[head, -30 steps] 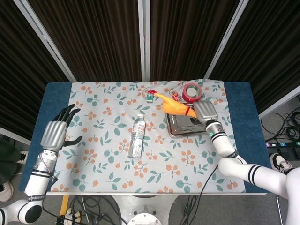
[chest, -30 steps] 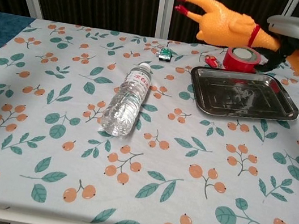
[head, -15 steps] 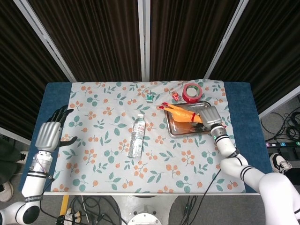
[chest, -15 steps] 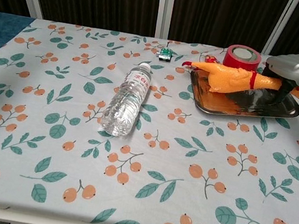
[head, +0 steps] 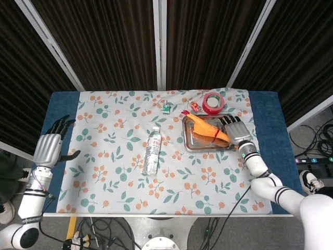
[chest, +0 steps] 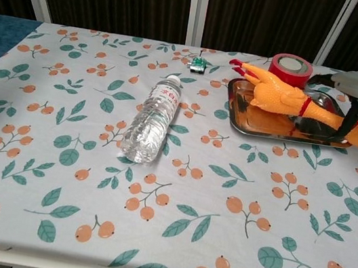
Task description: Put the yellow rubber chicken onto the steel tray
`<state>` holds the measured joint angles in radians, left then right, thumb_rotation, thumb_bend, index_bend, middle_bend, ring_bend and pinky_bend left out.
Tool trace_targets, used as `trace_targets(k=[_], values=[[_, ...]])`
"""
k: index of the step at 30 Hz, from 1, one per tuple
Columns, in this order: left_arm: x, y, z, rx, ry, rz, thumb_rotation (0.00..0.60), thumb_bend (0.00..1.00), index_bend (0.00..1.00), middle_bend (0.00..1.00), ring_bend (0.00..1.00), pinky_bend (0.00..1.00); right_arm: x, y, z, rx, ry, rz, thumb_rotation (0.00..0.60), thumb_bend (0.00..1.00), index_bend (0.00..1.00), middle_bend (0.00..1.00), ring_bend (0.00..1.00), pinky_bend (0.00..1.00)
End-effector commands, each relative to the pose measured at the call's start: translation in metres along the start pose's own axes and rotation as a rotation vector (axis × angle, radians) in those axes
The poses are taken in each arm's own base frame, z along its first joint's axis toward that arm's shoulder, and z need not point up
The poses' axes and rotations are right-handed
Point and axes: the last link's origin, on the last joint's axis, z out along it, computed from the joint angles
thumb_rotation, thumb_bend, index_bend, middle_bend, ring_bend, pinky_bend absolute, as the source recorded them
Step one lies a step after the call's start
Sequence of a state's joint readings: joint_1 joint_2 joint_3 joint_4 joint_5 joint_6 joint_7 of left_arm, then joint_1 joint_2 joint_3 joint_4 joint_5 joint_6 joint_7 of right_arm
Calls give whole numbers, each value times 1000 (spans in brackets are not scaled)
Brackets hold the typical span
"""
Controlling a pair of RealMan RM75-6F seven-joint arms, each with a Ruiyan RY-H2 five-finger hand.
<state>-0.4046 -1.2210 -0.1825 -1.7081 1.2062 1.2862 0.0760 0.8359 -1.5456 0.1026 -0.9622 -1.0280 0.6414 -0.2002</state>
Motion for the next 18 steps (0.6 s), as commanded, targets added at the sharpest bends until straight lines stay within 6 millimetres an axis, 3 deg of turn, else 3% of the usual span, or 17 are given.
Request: trace_targets(k=[1, 4, 8, 12, 16, 18], values=[[3, -5, -1, 11, 8, 5, 600, 198, 186, 143, 113, 265, 27, 31, -45, -7, 56, 51, 600, 0, 0, 37, 0, 85], [6, -12, -3, 29, 20, 8, 600, 198, 186, 143, 113, 265, 39, 51, -79, -24, 118, 110, 600, 0, 0, 60, 0, 86], [7, -25, -12, 58, 37, 38, 600, 198, 186, 143, 113, 265, 43, 72, -130, -52, 253, 193, 600, 54, 0, 182, 67, 137], [9, -37, -25, 81, 52, 67, 600, 199, 191, 144, 114, 263, 29, 87, -184, -81, 377, 240, 600, 176, 38, 250, 110, 174], [8, -45, -44, 97, 41, 118, 600, 199, 192, 144, 113, 257, 5, 85, -231, -94, 436, 276, 600, 191, 58, 241, 110, 175], [8, -47, -54, 107, 40, 131, 600, 199, 192, 144, 113, 255, -2, 83, -244, -100, 442, 284, 600, 191, 60, 227, 110, 175]])
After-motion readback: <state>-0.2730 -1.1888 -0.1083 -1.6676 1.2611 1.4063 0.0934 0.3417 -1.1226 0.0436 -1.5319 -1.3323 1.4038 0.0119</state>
